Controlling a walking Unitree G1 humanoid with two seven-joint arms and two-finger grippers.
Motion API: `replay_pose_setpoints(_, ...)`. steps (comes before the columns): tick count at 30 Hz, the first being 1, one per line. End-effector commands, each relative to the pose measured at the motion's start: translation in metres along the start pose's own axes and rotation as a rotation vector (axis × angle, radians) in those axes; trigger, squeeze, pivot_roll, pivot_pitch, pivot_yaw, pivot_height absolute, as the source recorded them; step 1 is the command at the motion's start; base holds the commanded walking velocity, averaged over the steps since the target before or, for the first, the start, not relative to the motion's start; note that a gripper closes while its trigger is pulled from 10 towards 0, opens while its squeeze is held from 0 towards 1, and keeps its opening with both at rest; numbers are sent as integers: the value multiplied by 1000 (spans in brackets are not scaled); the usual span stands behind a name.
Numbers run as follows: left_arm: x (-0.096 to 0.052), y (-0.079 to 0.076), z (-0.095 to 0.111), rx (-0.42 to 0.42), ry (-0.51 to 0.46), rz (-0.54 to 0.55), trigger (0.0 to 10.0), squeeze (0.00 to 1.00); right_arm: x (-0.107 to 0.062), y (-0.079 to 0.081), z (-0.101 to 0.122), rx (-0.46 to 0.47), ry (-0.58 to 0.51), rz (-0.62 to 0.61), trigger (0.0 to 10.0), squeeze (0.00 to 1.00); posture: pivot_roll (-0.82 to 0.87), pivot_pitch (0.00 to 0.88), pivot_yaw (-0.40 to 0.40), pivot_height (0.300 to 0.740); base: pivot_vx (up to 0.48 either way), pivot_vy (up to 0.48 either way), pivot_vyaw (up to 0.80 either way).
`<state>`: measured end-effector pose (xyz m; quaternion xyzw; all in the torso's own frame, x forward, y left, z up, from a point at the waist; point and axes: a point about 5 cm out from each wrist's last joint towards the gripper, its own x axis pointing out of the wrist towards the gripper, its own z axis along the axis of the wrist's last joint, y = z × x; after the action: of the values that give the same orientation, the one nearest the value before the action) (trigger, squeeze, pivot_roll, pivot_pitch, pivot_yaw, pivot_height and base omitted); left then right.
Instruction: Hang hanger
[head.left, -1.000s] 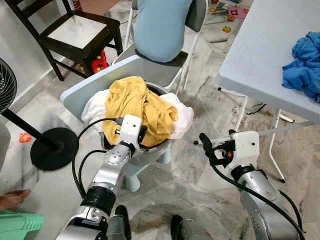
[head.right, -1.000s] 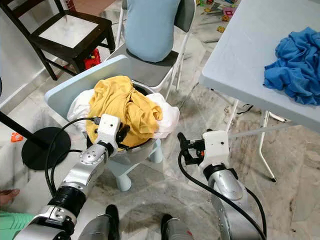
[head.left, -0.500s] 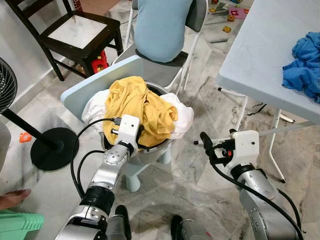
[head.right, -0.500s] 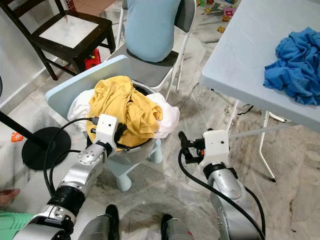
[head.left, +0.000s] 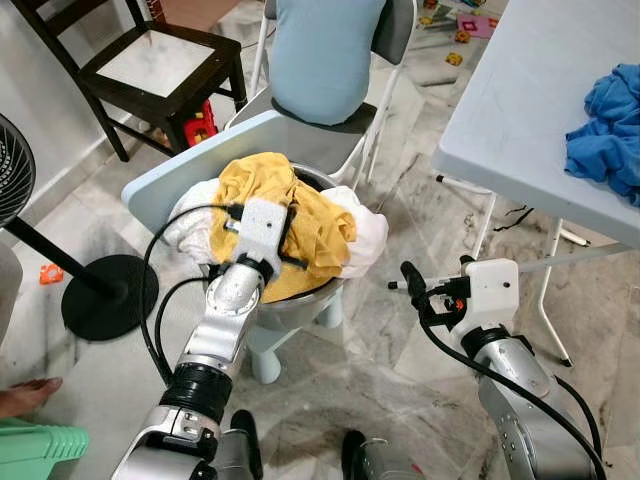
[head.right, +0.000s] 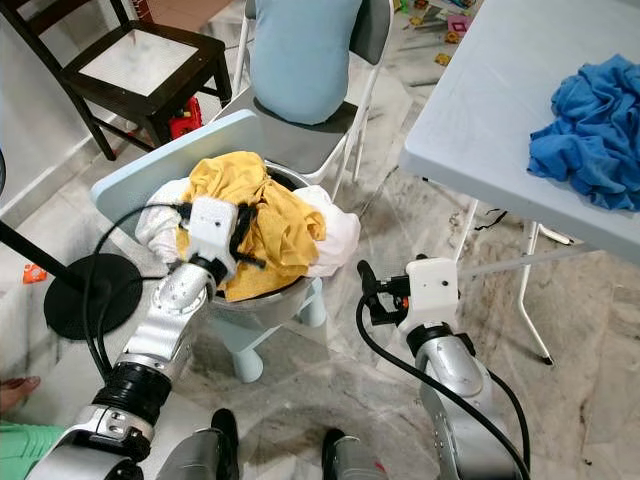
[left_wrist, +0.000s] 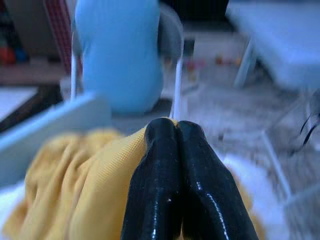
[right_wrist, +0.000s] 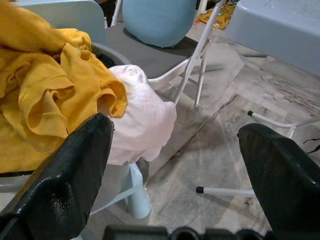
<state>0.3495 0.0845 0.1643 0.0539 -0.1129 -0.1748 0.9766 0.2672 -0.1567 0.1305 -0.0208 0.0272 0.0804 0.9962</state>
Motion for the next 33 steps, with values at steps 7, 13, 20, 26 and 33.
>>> replay_pose_setpoints(7, 12, -18, 64, -137, -269, -93, 0, 0, 0, -3, -5, -1, 16, -21, 10000, 0, -70, 276, -51, 740, 0, 0, 0)
replay_pose_setpoints(13, 13, 16, 114, -99, -454, 87, 0, 0, 0, -2, -7, -2, 16, -26, 10000, 0, -68, 278, -48, 740, 0, 0, 0)
replay_pose_setpoints(20, -23, 57, 90, 45, -344, 290, 0, 0, -1, -1, -9, -1, 21, -24, 10000, 0, -48, 285, -43, 740, 0, 0, 0)
replay_pose_setpoints(26, -71, 89, 51, 170, -144, 505, 0, 0, -2, -3, -11, -3, 28, -22, 10000, 0, -33, 294, -50, 740, 0, 0, 0)
replay_pose_setpoints(33, -92, 89, 22, 156, -12, 547, 0, 0, 2, -1, -10, -8, 26, -8, 10000, 0, -28, 293, -59, 740, 0, 0, 0)
